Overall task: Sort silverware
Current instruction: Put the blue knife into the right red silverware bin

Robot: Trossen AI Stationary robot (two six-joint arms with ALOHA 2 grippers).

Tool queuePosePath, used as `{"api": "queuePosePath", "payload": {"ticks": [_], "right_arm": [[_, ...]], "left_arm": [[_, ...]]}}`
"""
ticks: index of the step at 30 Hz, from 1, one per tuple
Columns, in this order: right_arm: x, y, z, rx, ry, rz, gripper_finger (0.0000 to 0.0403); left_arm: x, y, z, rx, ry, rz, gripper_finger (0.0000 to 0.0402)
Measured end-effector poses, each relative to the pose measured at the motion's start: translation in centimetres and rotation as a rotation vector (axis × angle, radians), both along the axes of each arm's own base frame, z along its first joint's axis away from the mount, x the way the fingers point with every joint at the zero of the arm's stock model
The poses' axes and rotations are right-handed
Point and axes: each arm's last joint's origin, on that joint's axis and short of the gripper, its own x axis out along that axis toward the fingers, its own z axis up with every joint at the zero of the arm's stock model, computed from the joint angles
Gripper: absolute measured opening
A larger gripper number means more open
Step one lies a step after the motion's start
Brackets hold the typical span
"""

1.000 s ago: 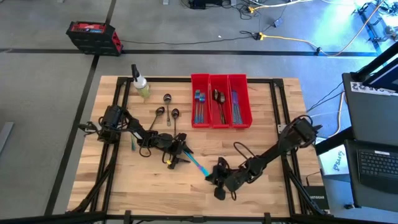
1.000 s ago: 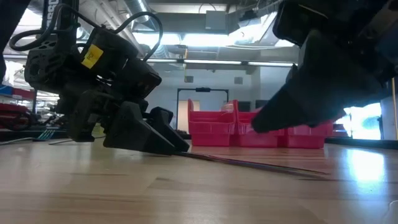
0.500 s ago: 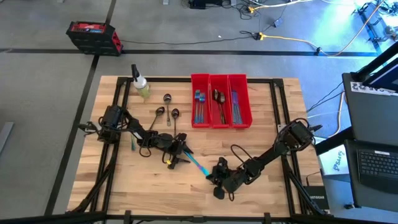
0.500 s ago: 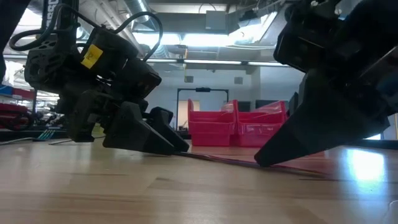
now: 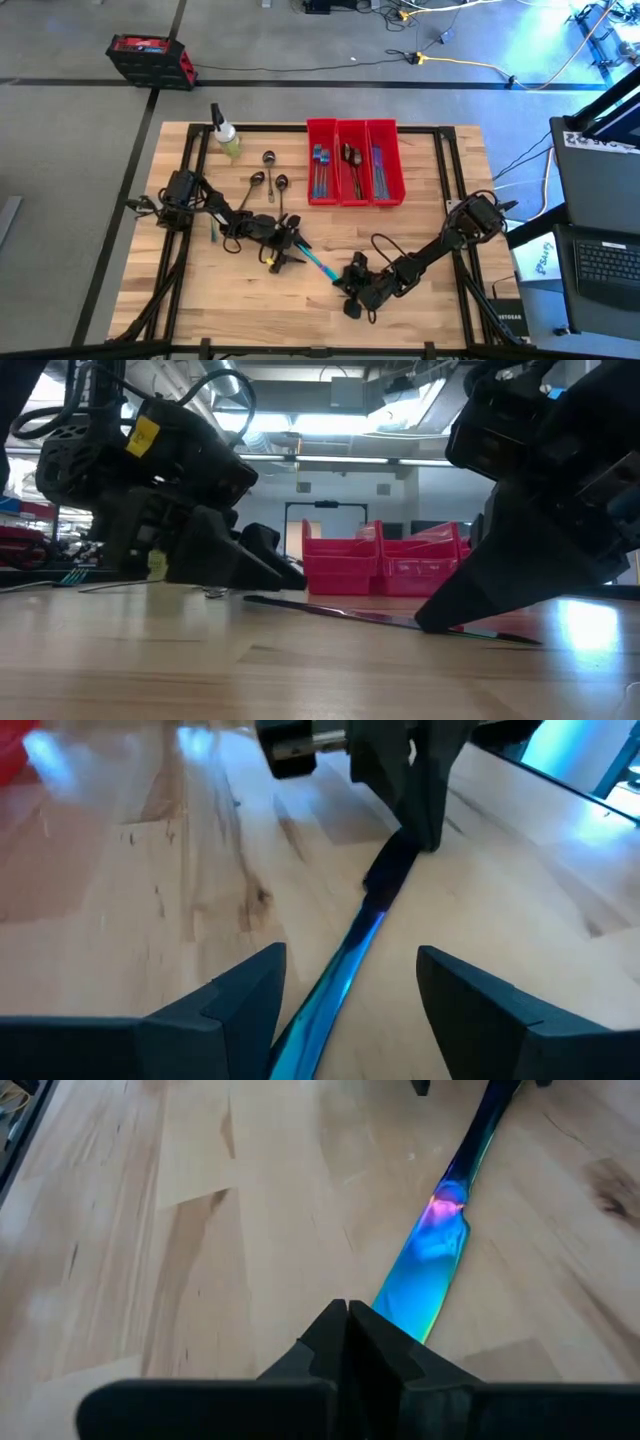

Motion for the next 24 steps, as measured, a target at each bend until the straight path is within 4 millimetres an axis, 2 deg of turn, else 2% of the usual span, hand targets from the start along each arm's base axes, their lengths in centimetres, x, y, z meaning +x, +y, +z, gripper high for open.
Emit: {"api": "queuePosePath", "payload": {"ticks": [7, 11, 18, 24], "right_arm": [[-0.2, 1.1, 0.3, -0.028, -0.023, 0.006, 0.0], [0.3, 1.8, 1.2, -0.047, -0.066, 0.02, 0.0], [1.0, 2.2, 2.0, -0.075, -0.101, 0.007, 0.0], [1.1, 2.0, 2.2, -0.186, -0.048, -0.066, 0.0]], "left_arm": [[0.1, 0.1, 0.1, 0.028, -0.016, -0.005, 0.0213], [0.2, 0.5, 0.2, 0.032, -0.027, 0.01, 0.0213], [0.2, 0.5, 0.3, 0.037, -0.036, 0.008, 0.0213], [0.2, 0.5, 0.3, 0.029, -0.037, -0.017, 0.0213]]}}
